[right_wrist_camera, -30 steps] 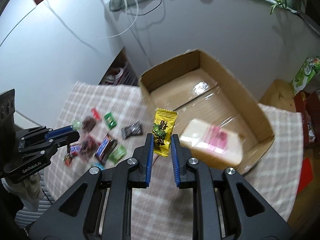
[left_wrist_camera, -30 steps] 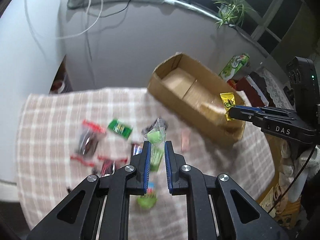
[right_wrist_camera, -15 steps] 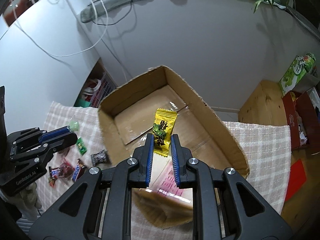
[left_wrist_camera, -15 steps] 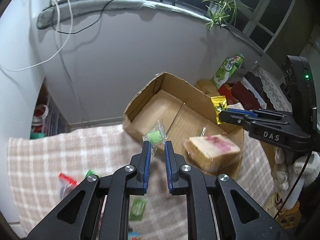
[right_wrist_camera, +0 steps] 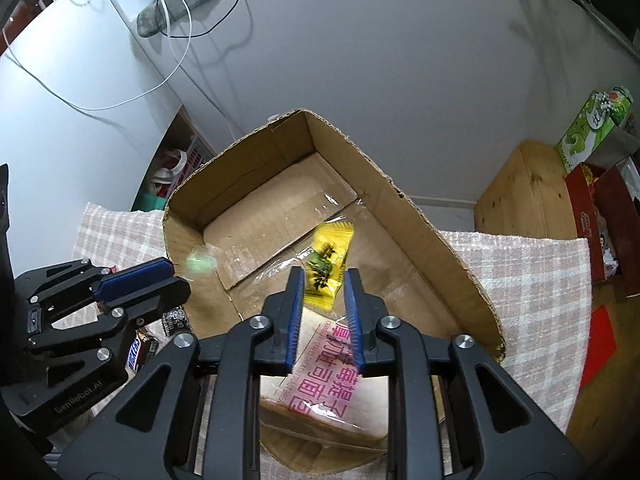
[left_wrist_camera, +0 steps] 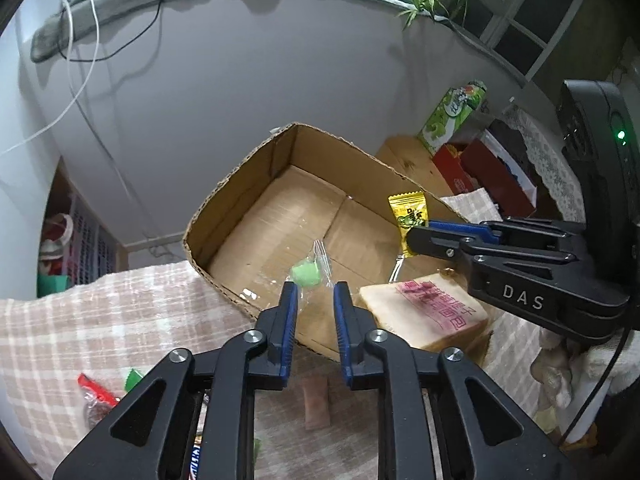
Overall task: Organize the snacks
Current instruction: 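Return the right gripper to the snacks and grasp the green jelly cup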
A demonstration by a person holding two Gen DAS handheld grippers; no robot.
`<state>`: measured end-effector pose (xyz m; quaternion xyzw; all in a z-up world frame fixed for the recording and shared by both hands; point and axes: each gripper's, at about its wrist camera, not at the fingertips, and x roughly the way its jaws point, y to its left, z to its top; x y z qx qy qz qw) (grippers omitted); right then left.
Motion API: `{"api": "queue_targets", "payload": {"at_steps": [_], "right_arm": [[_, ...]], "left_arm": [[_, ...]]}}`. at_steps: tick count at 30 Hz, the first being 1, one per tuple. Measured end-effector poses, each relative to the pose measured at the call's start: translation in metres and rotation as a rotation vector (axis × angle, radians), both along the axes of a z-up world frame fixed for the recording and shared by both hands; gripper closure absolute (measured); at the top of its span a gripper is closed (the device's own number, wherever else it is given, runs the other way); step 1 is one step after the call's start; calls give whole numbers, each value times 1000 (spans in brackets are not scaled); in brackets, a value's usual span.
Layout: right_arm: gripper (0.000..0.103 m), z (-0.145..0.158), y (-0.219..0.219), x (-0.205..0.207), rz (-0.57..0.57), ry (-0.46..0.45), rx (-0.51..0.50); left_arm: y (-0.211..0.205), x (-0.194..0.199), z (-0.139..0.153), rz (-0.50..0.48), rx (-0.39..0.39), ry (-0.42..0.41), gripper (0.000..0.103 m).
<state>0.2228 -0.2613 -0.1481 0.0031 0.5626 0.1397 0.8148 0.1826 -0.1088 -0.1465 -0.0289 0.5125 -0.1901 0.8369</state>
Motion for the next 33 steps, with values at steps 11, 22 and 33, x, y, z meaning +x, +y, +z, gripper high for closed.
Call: {"api": "queue_targets", "payload": {"at_steps": [11, 22, 33], "right_arm": [[71, 18, 1, -14, 5, -25, 13], [71, 45, 28, -56, 91, -52, 71], [71, 21, 78, -117, 233, 29, 104]], "left_arm": [[11, -6, 14, 23, -21, -17, 83], [51, -32, 39, 87, -40, -70, 83], [122, -88, 43, 205, -38, -75, 83]]}}
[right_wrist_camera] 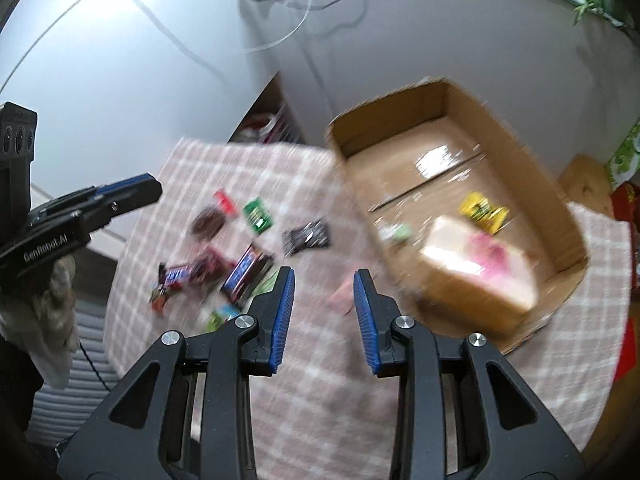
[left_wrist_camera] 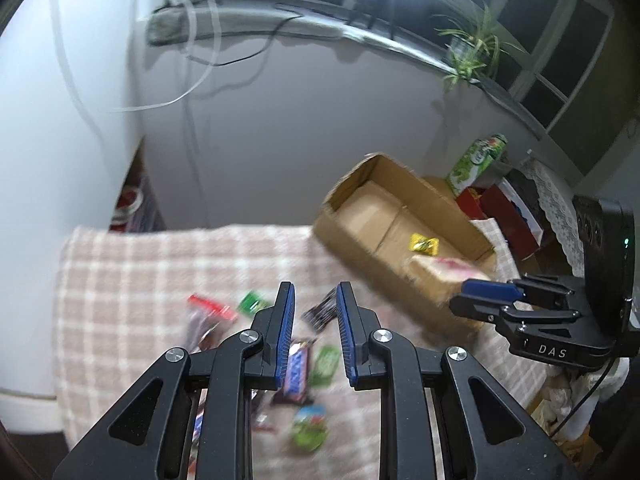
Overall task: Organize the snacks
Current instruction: 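Return the right gripper to the snacks and grasp the green jelly cup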
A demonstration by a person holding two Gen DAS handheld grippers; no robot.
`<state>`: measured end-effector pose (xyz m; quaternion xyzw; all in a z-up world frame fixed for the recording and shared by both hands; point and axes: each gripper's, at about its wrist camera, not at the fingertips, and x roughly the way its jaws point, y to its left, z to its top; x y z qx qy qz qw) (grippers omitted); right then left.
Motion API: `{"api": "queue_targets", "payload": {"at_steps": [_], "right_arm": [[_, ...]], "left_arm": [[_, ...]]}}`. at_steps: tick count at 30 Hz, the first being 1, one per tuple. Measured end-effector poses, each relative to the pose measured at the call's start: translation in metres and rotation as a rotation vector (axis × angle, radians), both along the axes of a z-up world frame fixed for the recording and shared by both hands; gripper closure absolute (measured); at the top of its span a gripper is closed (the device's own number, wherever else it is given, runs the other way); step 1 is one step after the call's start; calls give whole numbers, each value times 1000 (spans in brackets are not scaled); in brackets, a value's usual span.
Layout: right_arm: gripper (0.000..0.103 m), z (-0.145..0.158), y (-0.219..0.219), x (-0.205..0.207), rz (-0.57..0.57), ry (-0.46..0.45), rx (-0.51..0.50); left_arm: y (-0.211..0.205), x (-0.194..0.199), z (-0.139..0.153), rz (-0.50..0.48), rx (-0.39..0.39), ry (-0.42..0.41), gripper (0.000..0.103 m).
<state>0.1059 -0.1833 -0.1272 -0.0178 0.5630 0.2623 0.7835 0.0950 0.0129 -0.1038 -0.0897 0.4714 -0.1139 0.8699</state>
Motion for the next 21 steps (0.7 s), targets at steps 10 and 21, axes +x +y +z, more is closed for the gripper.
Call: {"api": "queue_targets", "payload": {"at_steps": [10, 21], "right_arm": [[70, -41, 29, -25, 55, 97, -21], [70, -70, 58, -47, 79, 198, 6]], "left_arm": [[65, -67, -36, 176, -36, 96, 83], [90, -111, -76, 229, 12, 199, 73]]}}
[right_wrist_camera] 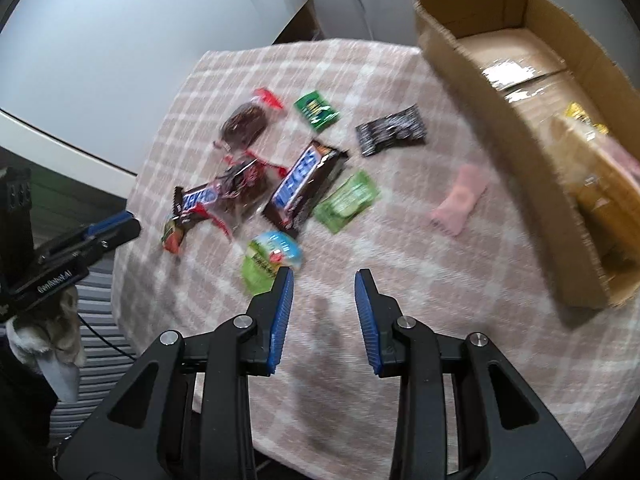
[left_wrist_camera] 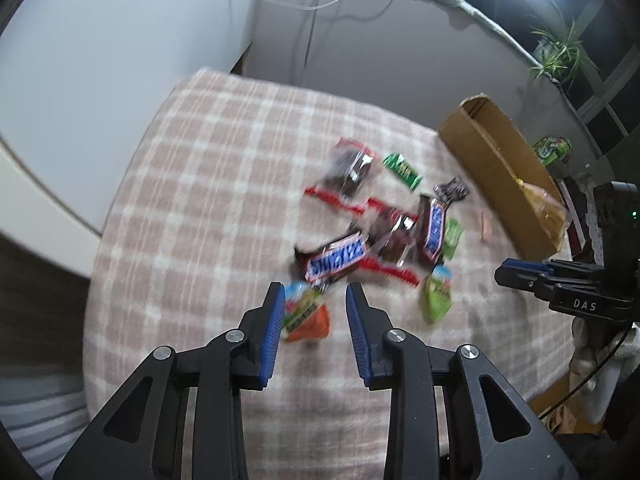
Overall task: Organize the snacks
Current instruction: 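Return the right gripper to the snacks and grasp the green jelly cup, then carry the jelly cup over the box and open the right gripper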
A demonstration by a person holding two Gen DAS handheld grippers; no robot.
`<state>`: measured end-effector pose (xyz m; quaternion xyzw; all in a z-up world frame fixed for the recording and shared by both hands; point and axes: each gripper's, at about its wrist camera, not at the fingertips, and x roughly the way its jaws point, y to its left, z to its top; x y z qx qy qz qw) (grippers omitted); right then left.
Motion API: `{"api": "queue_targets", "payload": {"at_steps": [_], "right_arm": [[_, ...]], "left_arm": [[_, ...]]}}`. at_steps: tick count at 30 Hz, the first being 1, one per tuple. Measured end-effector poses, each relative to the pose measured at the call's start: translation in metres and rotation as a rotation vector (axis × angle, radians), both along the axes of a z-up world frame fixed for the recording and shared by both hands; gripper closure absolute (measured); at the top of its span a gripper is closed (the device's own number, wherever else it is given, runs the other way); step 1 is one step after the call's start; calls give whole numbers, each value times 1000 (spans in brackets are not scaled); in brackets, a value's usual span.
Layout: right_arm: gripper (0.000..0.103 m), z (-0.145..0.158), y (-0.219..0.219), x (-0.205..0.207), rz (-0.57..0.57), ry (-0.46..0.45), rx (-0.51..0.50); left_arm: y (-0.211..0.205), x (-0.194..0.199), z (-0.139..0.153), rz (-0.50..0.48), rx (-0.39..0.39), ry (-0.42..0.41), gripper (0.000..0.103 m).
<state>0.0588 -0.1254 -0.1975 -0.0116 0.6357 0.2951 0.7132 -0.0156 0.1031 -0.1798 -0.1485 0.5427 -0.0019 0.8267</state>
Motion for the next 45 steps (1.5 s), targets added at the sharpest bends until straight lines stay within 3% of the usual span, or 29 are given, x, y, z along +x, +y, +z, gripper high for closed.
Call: {"api": "queue_targets", "payload": {"at_steps": [2, 5, 6, 9, 23, 25, 31, 37, 45], "right_arm": [[68, -3, 8, -3, 13, 8, -3], [35, -5, 20, -10, 30, -8, -10], [35, -5, 25, -12, 42, -15, -8], [35, -9, 36, -13, 60, -18, -20], [36, -27, 69, -18, 141, -71, -123], [39, -30, 74, -19, 151, -77, -136], [61, -37, 79, -20, 165, -86, -167], [63, -38, 77, -23, 164, -81, -153], [64, -25, 64, -23, 146, -88, -122]], "left_arm": [[1, -5, -6, 13, -10, 13, 73], [-1, -6, -15, 20, -10, 34, 73], [-3, -6, -17, 16, -8, 37, 72], [-6, -6, -21, 16, 25, 38, 54], [-12, 0, -42, 52, 77, 57, 54], [-13, 1, -44, 57, 77, 61, 54], [-18, 1, -49, 52, 99, 65, 62], [-18, 2, -52, 66, 102, 66, 72], [-13, -4, -45, 75, 88, 53, 75]]}}
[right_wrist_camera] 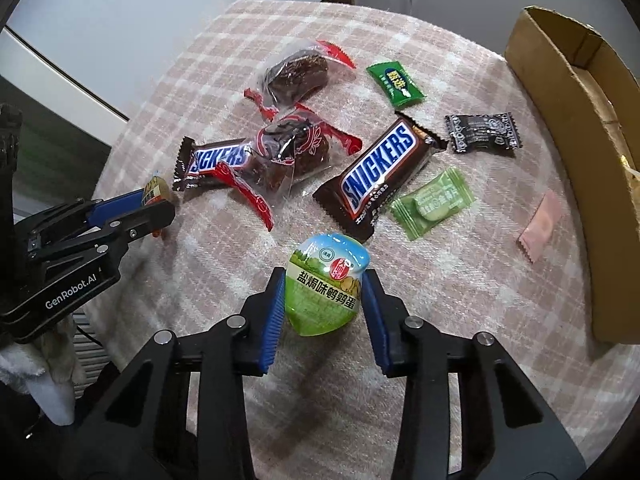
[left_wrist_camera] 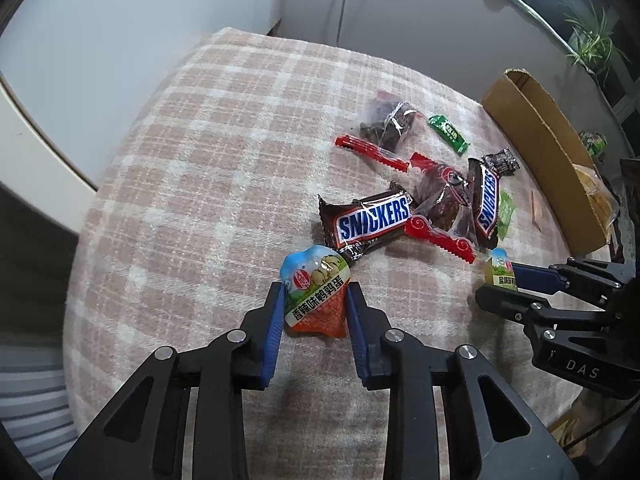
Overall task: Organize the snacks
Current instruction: 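Carry the jelly cup over the box and open the right gripper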
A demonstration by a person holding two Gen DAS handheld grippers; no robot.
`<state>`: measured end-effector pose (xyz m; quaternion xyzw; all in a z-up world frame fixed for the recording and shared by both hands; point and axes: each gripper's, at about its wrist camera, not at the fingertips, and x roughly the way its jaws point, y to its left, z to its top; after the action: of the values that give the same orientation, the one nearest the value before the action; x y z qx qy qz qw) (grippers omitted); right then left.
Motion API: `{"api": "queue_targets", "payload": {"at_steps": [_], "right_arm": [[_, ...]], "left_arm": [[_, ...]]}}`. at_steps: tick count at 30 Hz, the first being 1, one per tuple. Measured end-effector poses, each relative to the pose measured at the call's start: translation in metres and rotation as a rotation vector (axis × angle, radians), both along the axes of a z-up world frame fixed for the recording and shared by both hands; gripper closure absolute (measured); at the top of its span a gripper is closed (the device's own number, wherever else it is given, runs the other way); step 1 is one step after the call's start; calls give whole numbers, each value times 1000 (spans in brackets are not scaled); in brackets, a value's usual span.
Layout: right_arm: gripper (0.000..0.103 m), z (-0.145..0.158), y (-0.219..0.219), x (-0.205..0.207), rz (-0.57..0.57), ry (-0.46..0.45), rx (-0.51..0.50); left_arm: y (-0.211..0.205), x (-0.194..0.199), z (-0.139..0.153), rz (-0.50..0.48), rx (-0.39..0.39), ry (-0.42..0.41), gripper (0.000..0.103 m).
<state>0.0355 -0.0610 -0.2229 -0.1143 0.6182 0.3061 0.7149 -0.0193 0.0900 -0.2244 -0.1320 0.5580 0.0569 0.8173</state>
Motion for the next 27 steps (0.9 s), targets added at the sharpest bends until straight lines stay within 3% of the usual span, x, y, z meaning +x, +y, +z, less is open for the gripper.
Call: {"api": "queue_targets", "payload": {"at_steps": [16, 27], "right_arm": [[64, 43, -44, 8, -76, -60, 46], [64, 79, -92, 44, -184, -127, 71]], "left_arm": [[-9, 6, 40, -33, -13, -73, 75], [-30, 31, 62, -106, -23, -126, 75]]}}
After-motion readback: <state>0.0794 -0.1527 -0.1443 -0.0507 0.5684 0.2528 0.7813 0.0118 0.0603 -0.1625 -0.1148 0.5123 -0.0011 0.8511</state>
